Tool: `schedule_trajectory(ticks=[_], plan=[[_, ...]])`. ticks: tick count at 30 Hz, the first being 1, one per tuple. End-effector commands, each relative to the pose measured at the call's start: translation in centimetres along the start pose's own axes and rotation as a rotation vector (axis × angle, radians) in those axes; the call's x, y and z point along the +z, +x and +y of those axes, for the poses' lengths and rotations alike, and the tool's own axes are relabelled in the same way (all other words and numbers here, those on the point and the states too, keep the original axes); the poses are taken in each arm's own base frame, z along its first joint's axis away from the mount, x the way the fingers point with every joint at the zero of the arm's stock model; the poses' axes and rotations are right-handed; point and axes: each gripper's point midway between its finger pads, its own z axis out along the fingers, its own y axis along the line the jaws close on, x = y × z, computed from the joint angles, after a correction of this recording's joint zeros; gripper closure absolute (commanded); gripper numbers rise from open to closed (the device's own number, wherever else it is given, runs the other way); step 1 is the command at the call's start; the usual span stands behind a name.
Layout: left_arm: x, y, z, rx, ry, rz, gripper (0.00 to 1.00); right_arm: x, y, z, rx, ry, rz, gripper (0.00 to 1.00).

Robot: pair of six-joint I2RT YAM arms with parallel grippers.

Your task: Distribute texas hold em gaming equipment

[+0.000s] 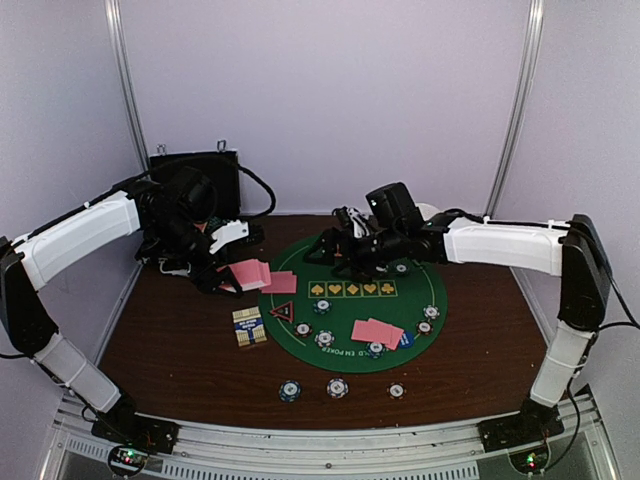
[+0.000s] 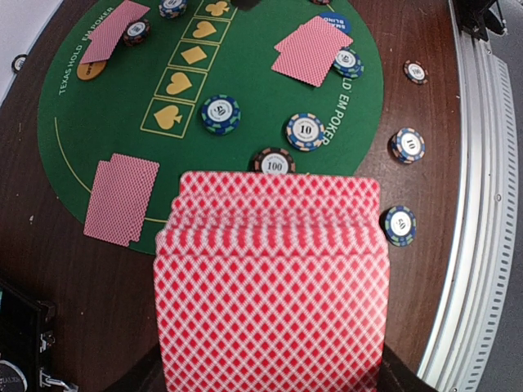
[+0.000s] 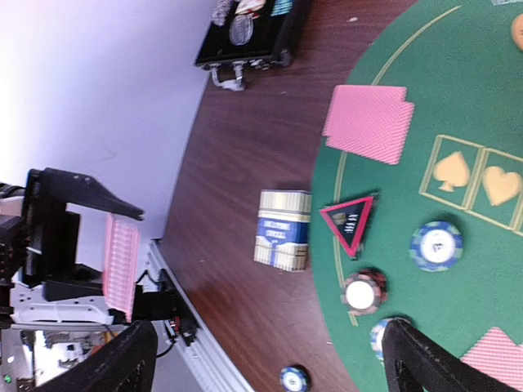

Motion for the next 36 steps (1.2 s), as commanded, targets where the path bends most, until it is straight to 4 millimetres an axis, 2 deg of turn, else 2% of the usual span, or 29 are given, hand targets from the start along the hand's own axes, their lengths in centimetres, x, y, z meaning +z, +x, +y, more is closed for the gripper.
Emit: schedule_trajectory(ticks=[1,3,6,15,27,36], plan=[[-1.5,-1.6,0.1,0.058,-0.025,-0.068,1.00,2.1,0.4,7.1,0.080,-0.292,0.060,0.00],[-1.4,-1.5,0.0,0.071,-0.029,-0.060,1.00,2.9,0.6,8.5,0.084,-0.336,0.077,0.01],[-1.3,-1.4,-0.3,0.096,-0.032,-0.050,1.00,4.2,1.1,9.7,0.108,-0.380,0.101,0.01],[-1.1,-1.4,-0.6,0.114,-0.028,-0.045,1.00,6.5,2.8,12.3,0.100,-0.442,0.176,0.00],[-1.2,-1.7,-0.9,0.145,-0.031,-0.047,1.00,8.7,4.3,13.2,0.104,-0.450,0.264,0.11],[-1.1,-1.8,-1.1,0.160,-0.028,-0.046,1.00,10.3,4.8,12.5,0.118,-0.423,0.299,0.16]])
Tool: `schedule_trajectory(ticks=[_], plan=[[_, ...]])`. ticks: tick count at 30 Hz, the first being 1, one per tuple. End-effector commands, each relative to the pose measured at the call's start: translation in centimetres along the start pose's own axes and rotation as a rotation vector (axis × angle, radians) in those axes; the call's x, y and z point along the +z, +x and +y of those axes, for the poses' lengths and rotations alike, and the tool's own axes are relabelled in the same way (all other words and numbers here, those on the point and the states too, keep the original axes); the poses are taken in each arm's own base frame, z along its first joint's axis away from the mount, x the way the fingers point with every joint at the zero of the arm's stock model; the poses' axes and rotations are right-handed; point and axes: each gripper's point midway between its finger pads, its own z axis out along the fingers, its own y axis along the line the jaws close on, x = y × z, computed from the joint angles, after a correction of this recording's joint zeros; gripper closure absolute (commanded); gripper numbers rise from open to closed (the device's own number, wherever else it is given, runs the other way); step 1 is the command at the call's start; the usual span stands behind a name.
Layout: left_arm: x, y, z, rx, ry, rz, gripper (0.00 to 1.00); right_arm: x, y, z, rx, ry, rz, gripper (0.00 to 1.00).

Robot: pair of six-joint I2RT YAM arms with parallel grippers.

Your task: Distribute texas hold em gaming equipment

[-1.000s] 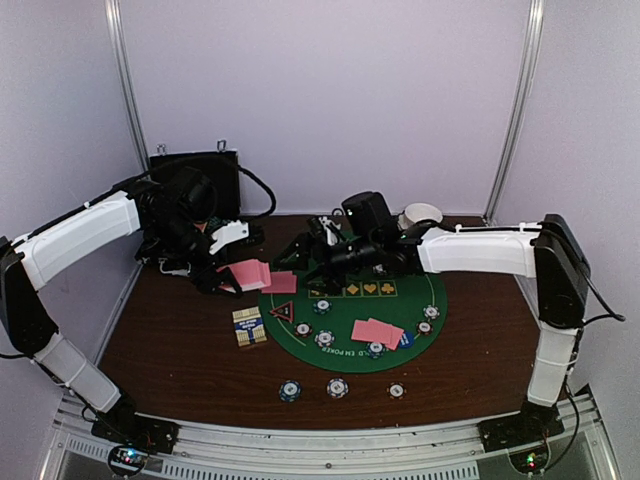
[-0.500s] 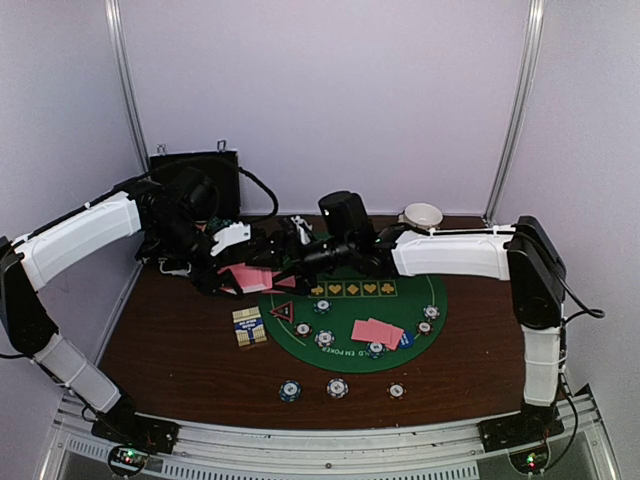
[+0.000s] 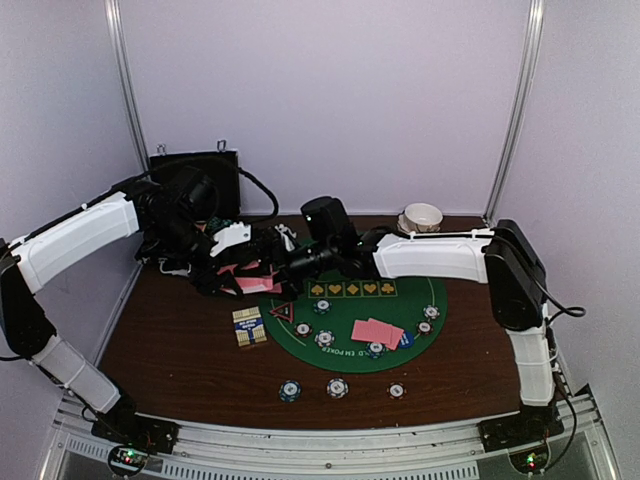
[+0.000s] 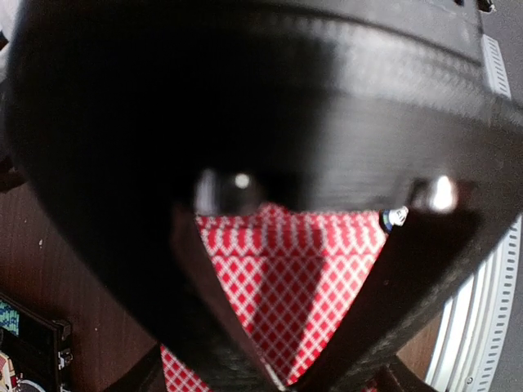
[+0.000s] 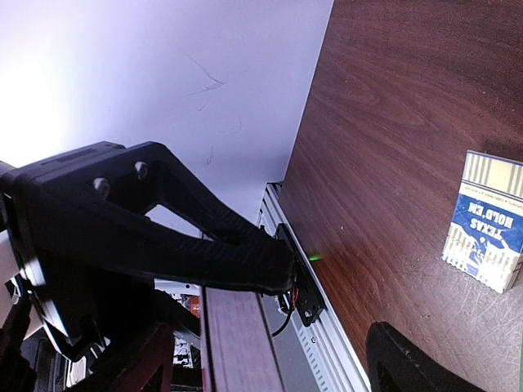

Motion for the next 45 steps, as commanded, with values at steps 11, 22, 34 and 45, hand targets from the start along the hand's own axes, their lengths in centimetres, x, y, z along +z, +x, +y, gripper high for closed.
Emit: schedule_trajectory(ticks=[11,22,34,45], plan=[[-1.1,-1.1,-0.2,0.051,-0.031,-0.043,1.00,-2.0,-0.4,-3.1,0.030,0.084,-0.015,0.26],[-1.0,-1.0,-0.2,0.045,-0.030,-0.039,1.00,-4.7,-0.2,-2.5,0.012,0.102,-0.034,0.37],[-0.8,-0.7,-0.1,0.043,-0.035,-0.025,1.00,-7.0,0.4,-0.3,-0.021,0.105,-0.041,0.58],[-0.7,-0.7,0.2,0.041,-0.036,-0.020,1.00,-7.6,0.3,2.9,-0.023,-0.004,-0.072,0.60]])
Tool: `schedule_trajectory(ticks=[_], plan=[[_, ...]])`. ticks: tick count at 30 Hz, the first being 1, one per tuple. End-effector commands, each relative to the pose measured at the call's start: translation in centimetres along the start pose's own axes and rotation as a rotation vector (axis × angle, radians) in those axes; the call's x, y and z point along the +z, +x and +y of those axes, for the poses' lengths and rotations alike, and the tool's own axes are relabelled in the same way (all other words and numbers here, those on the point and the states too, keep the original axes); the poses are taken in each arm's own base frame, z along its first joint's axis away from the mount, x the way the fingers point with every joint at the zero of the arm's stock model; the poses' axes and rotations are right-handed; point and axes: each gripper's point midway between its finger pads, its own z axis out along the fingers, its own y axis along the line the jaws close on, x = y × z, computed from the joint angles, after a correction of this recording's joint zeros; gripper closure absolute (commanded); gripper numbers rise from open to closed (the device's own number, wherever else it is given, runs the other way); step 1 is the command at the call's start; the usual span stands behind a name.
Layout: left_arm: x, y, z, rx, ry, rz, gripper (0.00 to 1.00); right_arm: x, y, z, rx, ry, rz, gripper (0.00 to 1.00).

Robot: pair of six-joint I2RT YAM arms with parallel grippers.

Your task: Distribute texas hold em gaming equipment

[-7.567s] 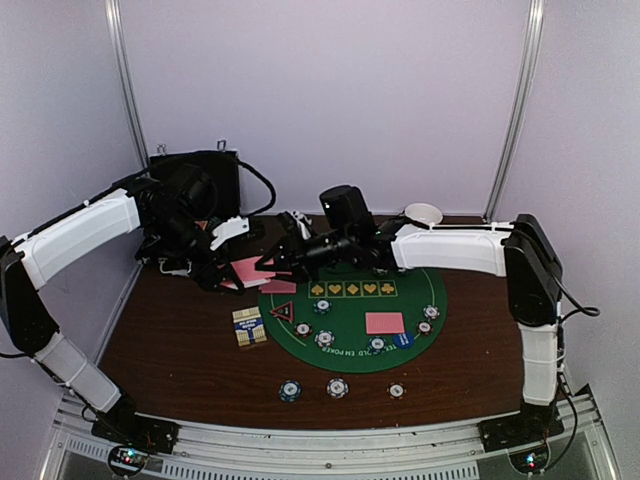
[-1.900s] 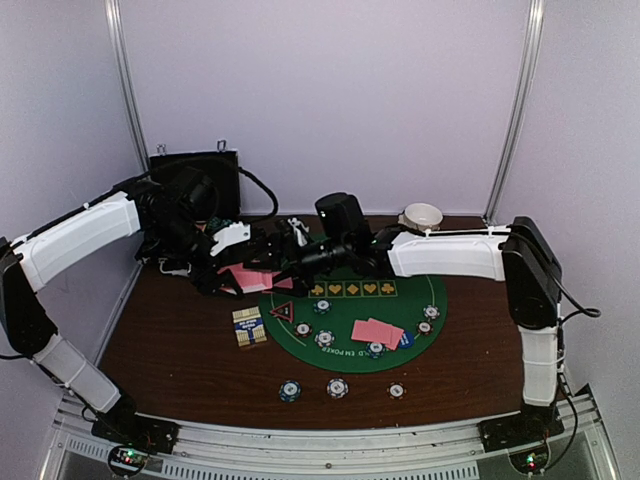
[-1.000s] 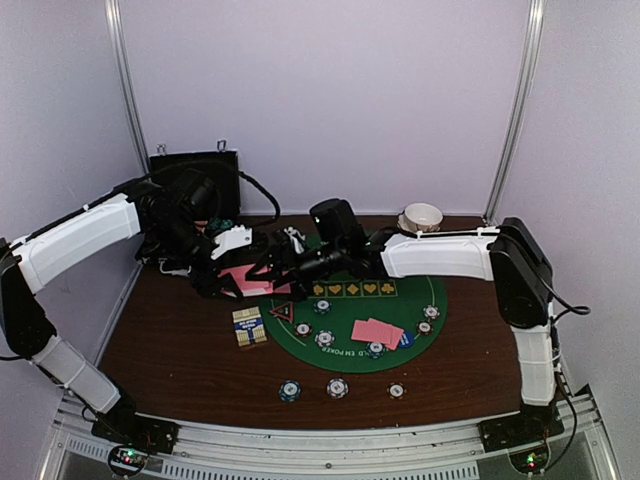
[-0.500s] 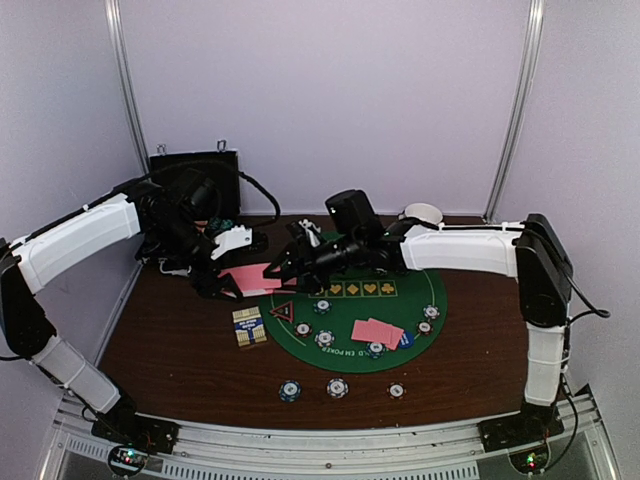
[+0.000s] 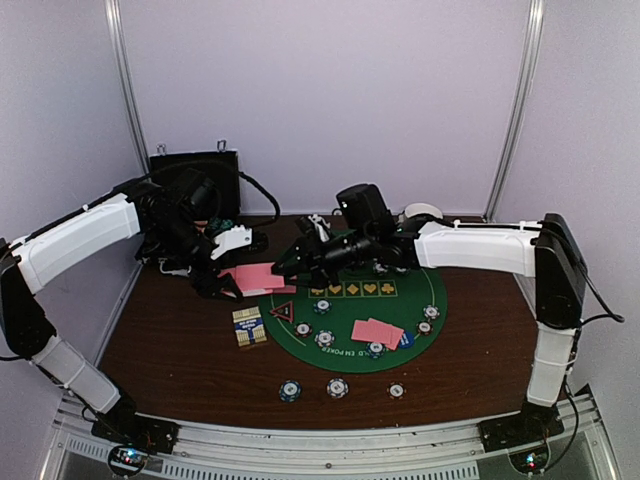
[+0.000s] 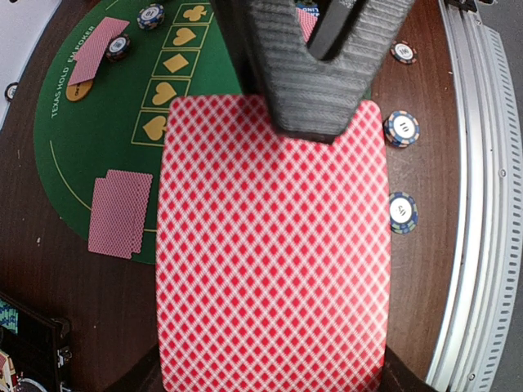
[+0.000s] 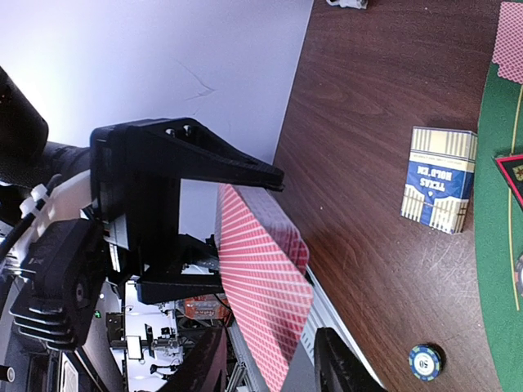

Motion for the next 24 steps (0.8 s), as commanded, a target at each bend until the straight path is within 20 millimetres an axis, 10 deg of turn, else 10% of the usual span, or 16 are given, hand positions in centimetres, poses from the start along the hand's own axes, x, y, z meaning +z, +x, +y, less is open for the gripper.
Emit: schedule_trajectory(ticks=[1,24], plan=[[-1.0,-1.1,0.3,0.033,-0.033,-0.041,1.00,-1.1,-0.5,3.1,-0.030,-0.097,-0.034,0.61],[-1.1,-0.8,0.4,0.034,-0.046,-0.025,1.00,0.1,-0.2,3.1,0.018,-0.156,0.017,0.89]])
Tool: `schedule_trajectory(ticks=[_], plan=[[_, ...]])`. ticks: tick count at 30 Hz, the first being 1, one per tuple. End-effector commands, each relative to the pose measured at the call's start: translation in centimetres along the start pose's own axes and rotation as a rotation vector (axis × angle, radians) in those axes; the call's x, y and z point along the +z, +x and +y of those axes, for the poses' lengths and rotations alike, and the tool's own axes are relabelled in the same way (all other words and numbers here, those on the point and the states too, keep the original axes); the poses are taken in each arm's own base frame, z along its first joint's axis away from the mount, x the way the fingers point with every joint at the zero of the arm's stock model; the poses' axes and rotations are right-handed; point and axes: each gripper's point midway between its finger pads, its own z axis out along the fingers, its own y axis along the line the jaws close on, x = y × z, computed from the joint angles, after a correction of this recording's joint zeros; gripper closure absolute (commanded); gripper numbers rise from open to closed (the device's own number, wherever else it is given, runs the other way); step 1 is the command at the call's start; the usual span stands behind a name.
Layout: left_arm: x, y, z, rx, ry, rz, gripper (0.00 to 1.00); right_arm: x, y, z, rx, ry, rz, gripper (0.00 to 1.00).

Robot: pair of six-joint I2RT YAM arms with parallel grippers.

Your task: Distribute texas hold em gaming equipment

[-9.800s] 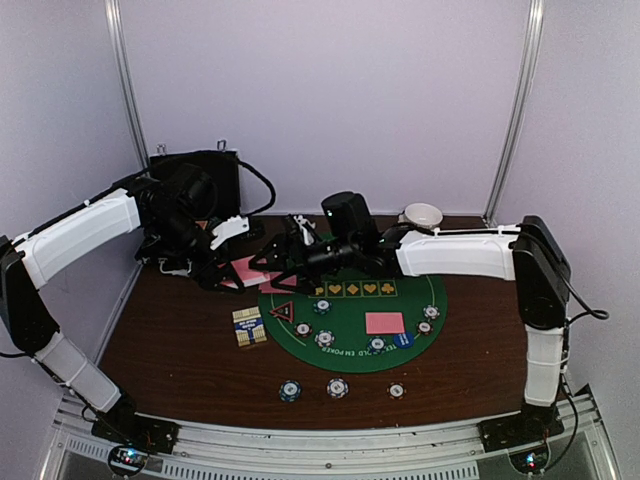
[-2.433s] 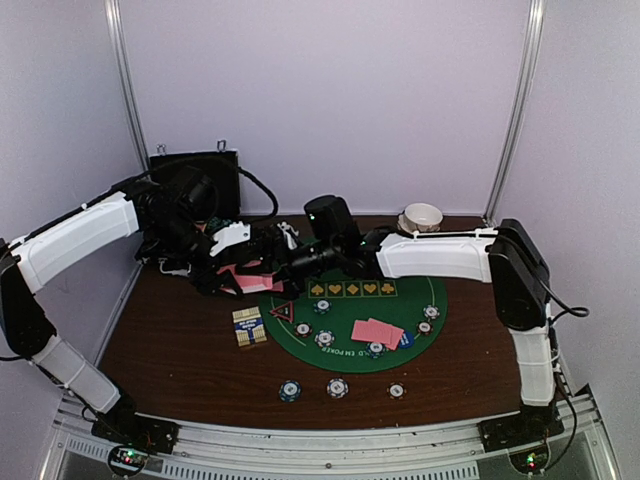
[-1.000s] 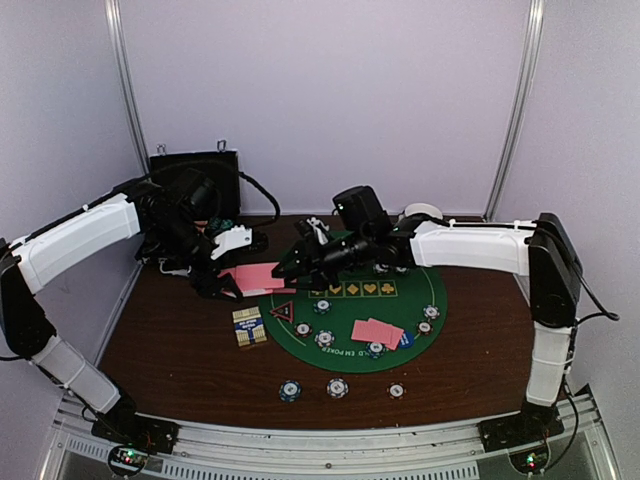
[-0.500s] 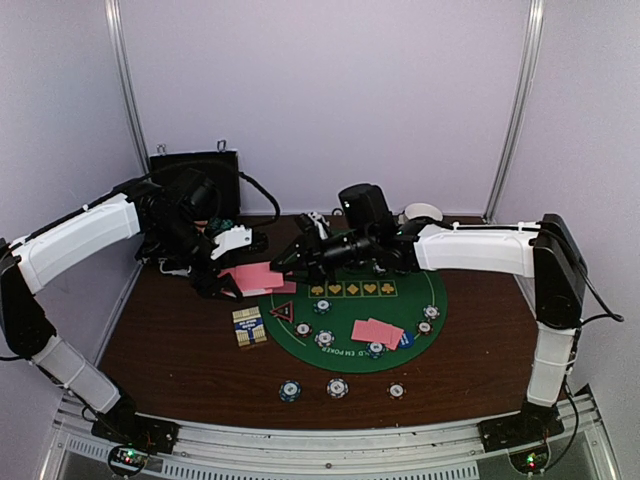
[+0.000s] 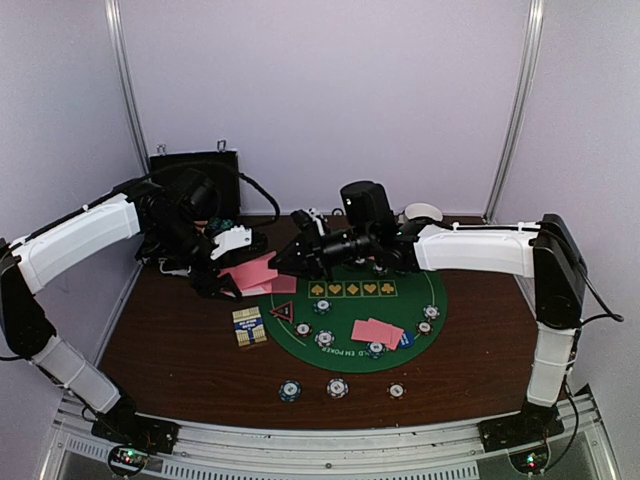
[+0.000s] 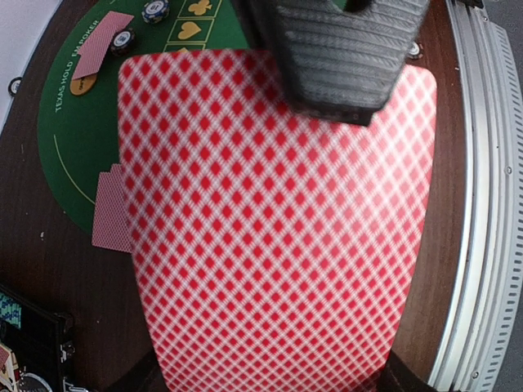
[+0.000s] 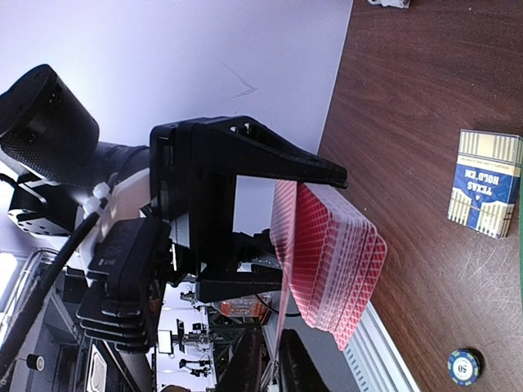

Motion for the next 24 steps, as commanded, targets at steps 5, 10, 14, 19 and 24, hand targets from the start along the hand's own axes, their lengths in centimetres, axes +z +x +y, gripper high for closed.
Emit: schedule_trajectory(ticks=[5,10,14,19,24], plan=[[-1.3,-0.9,0.0,0.030,-0.033,-0.037,1.00,-0.4,-0.2,0.2,-0.031,0.004,0.014,1.00],[-1.1,-0.5,0.1,0.015,-0.036,-0.023,1.00,-3.0,-0.9,-0.8,-0.090,0.087,0.009,1.00],[-1.0,0.2,0.0,0.006,-0.042,-0.007,1.00,-7.3,-2.1,-2.4,-0.164,0.248,-0.015,1.00],[-0.8,0.8,-0.2,-0.015,-0.036,0.004,1.00,-12.8,-4.1,-3.9,-0.399,0.588,-0.031,1.00],[-0.9,0.9,-0.2,-0.038,-0.023,0.004,1.00,-15.9,-7.0,-6.7,-0.633,0.935,0.011,1.00]])
